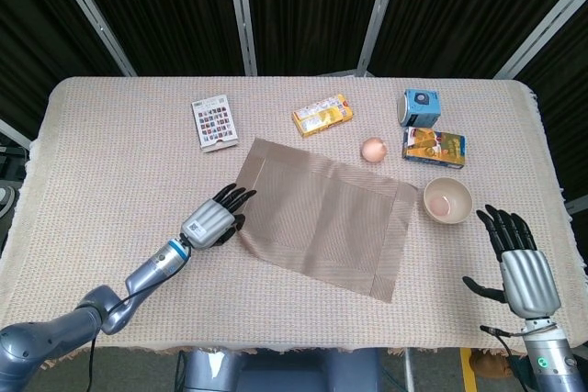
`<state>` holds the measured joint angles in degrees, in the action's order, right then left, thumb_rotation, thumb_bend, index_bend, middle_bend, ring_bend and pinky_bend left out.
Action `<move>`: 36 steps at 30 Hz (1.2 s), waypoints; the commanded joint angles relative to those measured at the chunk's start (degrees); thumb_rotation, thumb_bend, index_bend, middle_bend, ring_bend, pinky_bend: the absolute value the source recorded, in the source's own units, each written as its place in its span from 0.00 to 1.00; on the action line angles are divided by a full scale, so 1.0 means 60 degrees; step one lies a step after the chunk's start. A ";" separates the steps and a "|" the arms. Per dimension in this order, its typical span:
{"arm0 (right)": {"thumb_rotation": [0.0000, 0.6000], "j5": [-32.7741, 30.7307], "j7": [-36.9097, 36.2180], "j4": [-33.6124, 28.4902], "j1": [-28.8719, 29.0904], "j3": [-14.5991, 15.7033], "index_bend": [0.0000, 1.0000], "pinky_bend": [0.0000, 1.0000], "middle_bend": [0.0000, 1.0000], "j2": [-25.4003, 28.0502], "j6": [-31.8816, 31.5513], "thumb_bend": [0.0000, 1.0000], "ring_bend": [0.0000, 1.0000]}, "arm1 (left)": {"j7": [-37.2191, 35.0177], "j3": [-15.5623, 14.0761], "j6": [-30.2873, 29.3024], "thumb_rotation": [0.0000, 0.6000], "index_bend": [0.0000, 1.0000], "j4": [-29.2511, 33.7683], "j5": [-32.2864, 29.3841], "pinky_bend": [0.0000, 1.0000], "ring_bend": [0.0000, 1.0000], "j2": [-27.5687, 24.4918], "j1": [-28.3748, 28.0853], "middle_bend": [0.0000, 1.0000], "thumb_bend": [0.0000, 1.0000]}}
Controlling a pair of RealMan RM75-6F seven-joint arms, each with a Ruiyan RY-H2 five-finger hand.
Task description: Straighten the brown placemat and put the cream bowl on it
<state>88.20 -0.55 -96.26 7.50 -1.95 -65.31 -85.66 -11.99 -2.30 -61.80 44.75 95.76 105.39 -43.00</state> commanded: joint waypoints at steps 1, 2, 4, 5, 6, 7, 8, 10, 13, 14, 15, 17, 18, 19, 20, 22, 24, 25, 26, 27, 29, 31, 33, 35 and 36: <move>1.00 0.0038 -0.0016 -0.0015 -0.0017 -0.0004 0.00 0.00 0.00 0.0016 -0.0023 0.00 0.00 | 0.0118 -0.0001 -0.0217 1.00 0.66 0.0214 -0.0024 0.00 0.00 -0.0112 0.0125 0.00 0.49; 1.00 0.0052 -0.0023 -0.0024 -0.0025 -0.0004 0.00 0.00 0.00 0.0024 -0.0034 0.00 0.00 | 0.0228 0.0016 -0.0302 1.00 0.66 0.0302 -0.0055 0.00 0.00 -0.0157 0.0189 0.00 0.49; 1.00 0.0088 -0.0037 -0.0044 -0.0038 -0.0010 0.00 0.00 0.00 0.0039 -0.0059 0.00 0.00 | 0.0578 0.0067 -0.0415 1.00 0.67 0.0623 -0.0203 0.00 0.00 -0.0289 0.0369 0.00 0.49; 1.00 0.0114 -0.0043 -0.0060 -0.0050 -0.0012 0.00 0.00 0.00 0.0054 -0.0081 0.00 0.00 | 0.0884 0.0112 -0.0422 1.00 0.67 0.0942 -0.0370 0.00 0.00 -0.0406 0.0517 0.00 0.50; 1.00 0.0140 -0.0050 -0.0075 -0.0060 -0.0013 0.00 0.00 0.00 0.0067 -0.0100 0.00 0.00 | 0.1253 0.0149 -0.0431 1.00 0.67 0.1361 -0.0535 0.00 0.00 -0.0564 0.0666 0.00 0.50; 1.00 0.0157 -0.0057 -0.0087 -0.0066 -0.0015 0.00 0.00 0.00 0.0075 -0.0113 0.00 0.00 | 0.1536 0.0168 -0.0445 1.00 0.67 0.1685 -0.0639 0.00 0.00 -0.0693 0.0765 0.00 0.50; 1.00 0.0175 -0.0065 -0.0101 -0.0072 -0.0016 0.00 0.00 0.00 0.0084 -0.0127 0.00 0.00 | 0.1846 0.0175 -0.0467 1.00 0.67 0.2055 -0.0746 0.00 0.00 -0.0846 0.0878 0.00 0.50; 1.00 0.0220 -0.0086 -0.0131 -0.0086 -0.0022 0.00 0.00 0.00 0.0107 -0.0161 0.00 0.00 | 0.2626 0.0157 -0.0493 1.00 0.67 0.3155 -0.1038 0.00 0.00 -0.1306 0.1172 0.00 0.50; 1.00 0.0294 -0.0111 -0.0173 -0.0107 -0.0025 0.00 0.00 0.00 0.0137 -0.0208 0.00 0.00 | 0.3666 0.0048 -0.0319 1.00 0.67 0.4996 -0.1589 0.00 0.00 -0.2109 0.1542 0.00 0.50; 1.00 0.0317 -0.0116 -0.0189 -0.0115 -0.0024 0.00 0.00 0.00 0.0148 -0.0222 0.00 0.00 | 0.3985 -0.0015 -0.0214 1.00 0.67 0.5577 -0.1759 0.00 0.00 -0.2390 0.1620 0.00 0.50; 1.00 0.0332 -0.0120 -0.0201 -0.0121 -0.0022 0.00 0.00 0.00 0.0156 -0.0230 0.00 0.00 | 0.4166 -0.0082 -0.0131 1.00 0.67 0.5947 -0.1851 0.00 0.00 -0.2576 0.1664 0.00 0.50; 1.00 0.0372 -0.0127 -0.0230 -0.0135 -0.0017 0.00 0.00 0.00 0.0171 -0.0256 0.00 0.00 | 0.4479 -0.0256 0.0027 1.00 0.67 0.6623 -0.1963 0.00 0.00 -0.2936 0.1734 0.00 0.50; 1.00 0.0396 -0.0121 -0.0245 -0.0142 -0.0014 0.00 0.00 0.00 0.0179 -0.0271 0.00 0.00 | 0.4618 -0.0345 0.0072 1.00 0.67 0.6926 -0.1976 0.00 0.00 -0.3105 0.1763 0.00 0.50; 1.00 0.0422 -0.0116 -0.0260 -0.0149 -0.0012 0.00 0.00 0.00 0.0186 -0.0286 0.00 0.00 | 0.4739 -0.0428 0.0111 1.00 0.67 0.7188 -0.1978 0.00 0.00 -0.3250 0.1788 0.00 0.50; 1.00 0.0445 -0.0112 -0.0276 -0.0155 -0.0008 0.00 0.00 0.00 0.0192 -0.0299 0.00 0.00 | 0.4841 -0.0536 0.0161 1.00 0.67 0.7434 -0.1956 0.00 0.00 -0.3384 0.1812 0.00 0.50; 1.00 0.0481 -0.0091 -0.0297 -0.0168 -0.0004 0.00 0.00 0.00 0.0198 -0.0318 0.00 0.00 | 0.5038 -0.0705 0.0258 1.00 0.67 0.7889 -0.1941 0.00 0.00 -0.3632 0.1852 0.00 0.50; 1.00 0.0518 -0.0073 -0.0316 -0.0181 -0.0001 0.00 0.00 0.00 0.0200 -0.0338 0.00 0.00 | 0.5252 -0.0886 0.0365 1.00 0.67 0.8236 -0.1891 0.00 0.00 -0.3817 0.1880 0.00 0.50; 1.00 0.0530 -0.0065 -0.0327 -0.0189 0.0001 0.00 0.00 0.00 0.0203 -0.0344 0.00 0.00 | 0.5381 -0.0976 0.0417 1.00 0.67 0.8410 -0.1869 0.00 0.00 -0.3902 0.1899 0.00 0.50; 1.00 0.0539 -0.0058 -0.0333 -0.0193 0.0000 0.00 0.00 0.00 0.0204 -0.0348 0.00 0.00 | 0.5463 -0.1028 0.0448 1.00 0.67 0.8507 -0.1861 0.00 0.00 -0.3946 0.1913 0.00 0.50; 1.00 0.0548 -0.0050 -0.0336 -0.0197 -0.0001 0.00 0.00 0.00 0.0203 -0.0351 0.00 0.00 | 0.5583 -0.1083 0.0481 1.00 0.67 0.8624 -0.1862 0.00 0.00 -0.4001 0.1933 0.00 0.50; 1.00 0.0556 -0.0042 -0.0344 -0.0204 -0.0004 0.00 0.00 0.00 0.0202 -0.0352 0.00 0.00 | 0.5811 -0.1161 0.0529 1.00 0.67 0.8751 -0.1860 0.00 0.00 -0.4062 0.1964 0.00 0.50; 1.00 0.0568 -0.0041 -0.0350 -0.0208 -0.0006 0.00 0.00 0.00 0.0202 -0.0353 0.00 0.00 | 0.5928 -0.1201 0.0555 1.00 0.67 0.8812 -0.1875 0.00 0.00 -0.4084 0.1996 0.00 0.50; 1.00 0.0577 -0.0040 -0.0351 -0.0213 -0.0007 0.00 0.00 0.00 0.0205 -0.0353 0.00 0.00 | 0.5945 -0.1249 0.0596 1.00 0.67 0.8860 -0.1904 0.00 0.00 -0.4112 0.2034 0.00 0.50; 1.00 0.0582 -0.0044 -0.0349 -0.0215 -0.0011 0.00 0.00 0.00 0.0205 -0.0347 0.00 0.00 | 0.5952 -0.1295 0.0630 1.00 0.67 0.8884 -0.1911 0.00 0.00 -0.4155 0.2072 0.00 0.50; 1.00 0.0584 -0.0045 -0.0348 -0.0215 -0.0011 0.00 0.00 0.00 0.0205 -0.0342 0.00 0.00 | 0.5956 -0.1309 0.0637 1.00 0.68 0.8882 -0.1912 0.00 0.00 -0.4169 0.2087 0.00 0.50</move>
<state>91.70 -0.82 -98.35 6.21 -2.02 -64.07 -87.72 23.72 -10.11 -58.01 98.04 84.30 80.42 -30.53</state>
